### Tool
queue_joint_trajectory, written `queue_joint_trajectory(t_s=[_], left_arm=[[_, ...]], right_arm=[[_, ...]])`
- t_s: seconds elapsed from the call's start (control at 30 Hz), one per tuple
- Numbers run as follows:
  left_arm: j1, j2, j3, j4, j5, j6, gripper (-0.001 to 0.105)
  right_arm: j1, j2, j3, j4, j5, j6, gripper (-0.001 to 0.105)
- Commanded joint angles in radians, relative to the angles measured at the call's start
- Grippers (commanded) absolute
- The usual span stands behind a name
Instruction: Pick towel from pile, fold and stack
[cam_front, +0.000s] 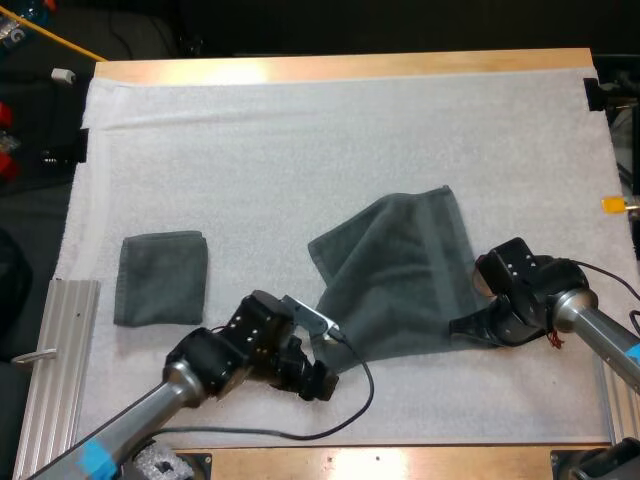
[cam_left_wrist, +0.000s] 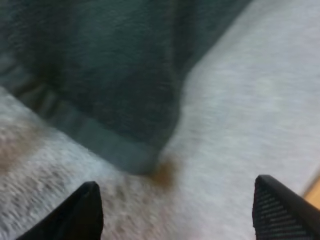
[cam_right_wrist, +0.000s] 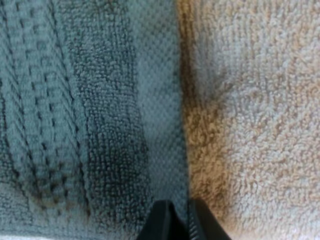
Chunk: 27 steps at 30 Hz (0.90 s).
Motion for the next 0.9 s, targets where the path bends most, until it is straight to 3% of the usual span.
queue_joint_trajectory(t_s=[0.0, 0.17, 0.5, 0.87], left_arm=[[-0.011, 0.012, -0.001, -0.030, -0.027, -0.008, 0.061], [-0.054, 0.097, -0.001, -0.096, -0.100, -0.008, 0.060], [-0.065, 0.199, -0.017, -0.144, -0.101, -0.008, 0.051], [-0.065, 0.227, -0.083, -0.083, -0.101, -0.004, 0.002]], right_arm=[[-0.001, -0.008, 0.001, 0.014, 0.001, -0.008, 0.000], [-0.001, -0.008, 0.001, 0.014, 0.001, -0.008, 0.000], [-0.001, -0.008, 0.001, 0.014, 0.001, -0.008, 0.000], [-0.001, -0.008, 0.001, 0.010, 0.001, -0.008, 0.000]])
